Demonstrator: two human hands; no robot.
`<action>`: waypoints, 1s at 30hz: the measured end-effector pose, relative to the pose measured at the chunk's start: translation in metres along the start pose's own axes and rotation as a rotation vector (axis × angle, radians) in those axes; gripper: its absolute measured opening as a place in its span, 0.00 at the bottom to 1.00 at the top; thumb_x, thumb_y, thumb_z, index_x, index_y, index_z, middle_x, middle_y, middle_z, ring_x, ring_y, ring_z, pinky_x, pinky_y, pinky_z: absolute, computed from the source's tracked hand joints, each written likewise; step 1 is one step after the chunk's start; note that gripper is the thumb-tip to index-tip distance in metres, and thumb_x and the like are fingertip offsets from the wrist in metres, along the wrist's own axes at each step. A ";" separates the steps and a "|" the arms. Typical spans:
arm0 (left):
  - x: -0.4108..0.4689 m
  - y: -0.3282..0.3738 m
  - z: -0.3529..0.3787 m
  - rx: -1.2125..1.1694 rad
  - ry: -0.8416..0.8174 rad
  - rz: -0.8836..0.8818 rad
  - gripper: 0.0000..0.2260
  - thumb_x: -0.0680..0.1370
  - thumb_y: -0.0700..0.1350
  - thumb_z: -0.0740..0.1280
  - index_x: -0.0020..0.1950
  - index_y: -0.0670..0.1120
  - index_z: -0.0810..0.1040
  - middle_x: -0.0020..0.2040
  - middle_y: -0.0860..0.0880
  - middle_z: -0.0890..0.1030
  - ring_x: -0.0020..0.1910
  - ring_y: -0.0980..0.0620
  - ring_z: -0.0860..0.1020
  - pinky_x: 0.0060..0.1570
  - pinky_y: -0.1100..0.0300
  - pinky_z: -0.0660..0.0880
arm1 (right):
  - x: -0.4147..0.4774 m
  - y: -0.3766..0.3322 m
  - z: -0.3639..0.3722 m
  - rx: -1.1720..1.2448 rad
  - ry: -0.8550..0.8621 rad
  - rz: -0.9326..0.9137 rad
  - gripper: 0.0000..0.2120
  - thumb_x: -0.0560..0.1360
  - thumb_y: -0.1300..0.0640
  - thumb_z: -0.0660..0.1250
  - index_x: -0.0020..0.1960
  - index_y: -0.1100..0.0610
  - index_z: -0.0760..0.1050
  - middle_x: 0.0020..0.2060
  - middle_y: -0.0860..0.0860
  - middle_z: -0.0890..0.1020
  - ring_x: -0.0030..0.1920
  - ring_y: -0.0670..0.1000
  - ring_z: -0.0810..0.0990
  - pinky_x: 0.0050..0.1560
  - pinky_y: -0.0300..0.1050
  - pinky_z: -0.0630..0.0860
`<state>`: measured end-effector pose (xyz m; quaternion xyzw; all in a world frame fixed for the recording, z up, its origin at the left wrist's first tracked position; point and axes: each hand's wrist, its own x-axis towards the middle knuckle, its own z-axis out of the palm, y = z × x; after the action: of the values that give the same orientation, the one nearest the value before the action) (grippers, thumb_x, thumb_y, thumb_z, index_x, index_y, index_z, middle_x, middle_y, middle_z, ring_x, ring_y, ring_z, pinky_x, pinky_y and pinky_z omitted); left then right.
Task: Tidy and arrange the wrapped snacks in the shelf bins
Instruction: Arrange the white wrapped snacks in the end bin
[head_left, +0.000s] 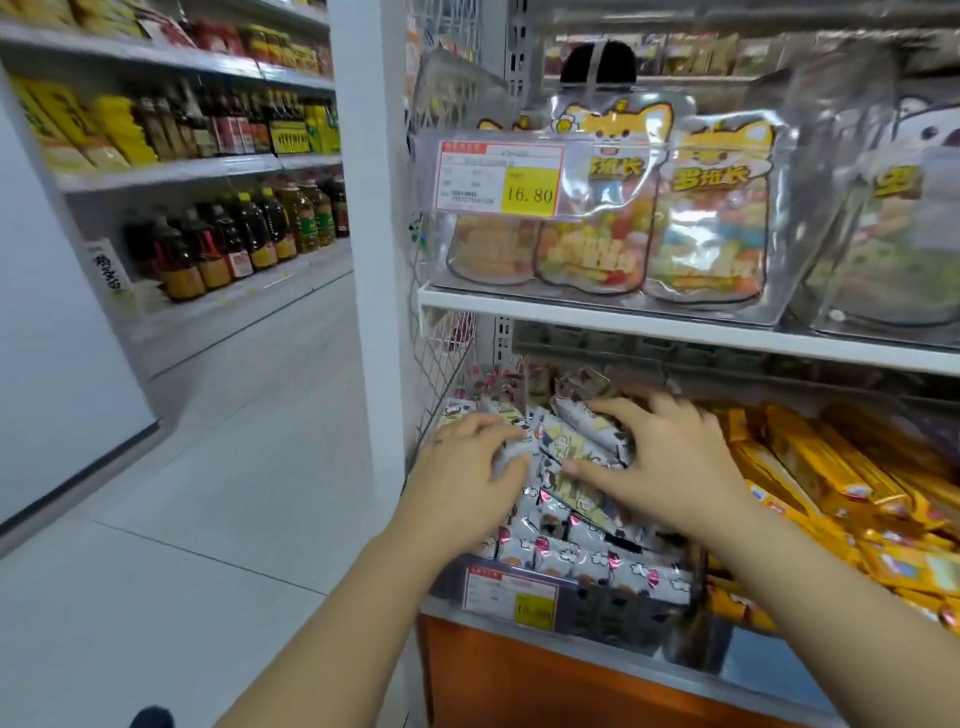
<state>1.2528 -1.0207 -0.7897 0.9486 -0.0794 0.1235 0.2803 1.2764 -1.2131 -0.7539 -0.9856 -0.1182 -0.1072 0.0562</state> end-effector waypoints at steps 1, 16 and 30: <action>0.005 0.001 -0.003 -0.076 0.031 -0.026 0.16 0.79 0.51 0.60 0.66 0.54 0.74 0.67 0.54 0.70 0.64 0.55 0.68 0.65 0.60 0.63 | -0.001 0.002 -0.001 0.013 0.004 -0.003 0.38 0.63 0.23 0.55 0.69 0.38 0.63 0.65 0.50 0.70 0.65 0.56 0.66 0.64 0.50 0.62; 0.139 -0.004 0.003 0.358 -0.200 -0.257 0.16 0.77 0.38 0.61 0.59 0.54 0.80 0.61 0.49 0.79 0.56 0.47 0.78 0.58 0.53 0.76 | 0.006 0.019 0.015 0.349 0.030 0.017 0.33 0.65 0.28 0.61 0.67 0.39 0.67 0.63 0.50 0.71 0.64 0.53 0.65 0.63 0.49 0.64; 0.143 -0.005 0.014 0.515 -0.213 -0.257 0.11 0.78 0.39 0.60 0.52 0.50 0.81 0.54 0.49 0.80 0.54 0.44 0.77 0.55 0.50 0.68 | 0.007 0.023 0.024 0.366 0.081 -0.006 0.34 0.63 0.25 0.58 0.65 0.38 0.68 0.65 0.46 0.70 0.67 0.50 0.63 0.65 0.50 0.63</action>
<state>1.3938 -1.0365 -0.7638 0.9983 0.0464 0.0031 0.0343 1.2937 -1.2306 -0.7774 -0.9534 -0.1361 -0.1237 0.2391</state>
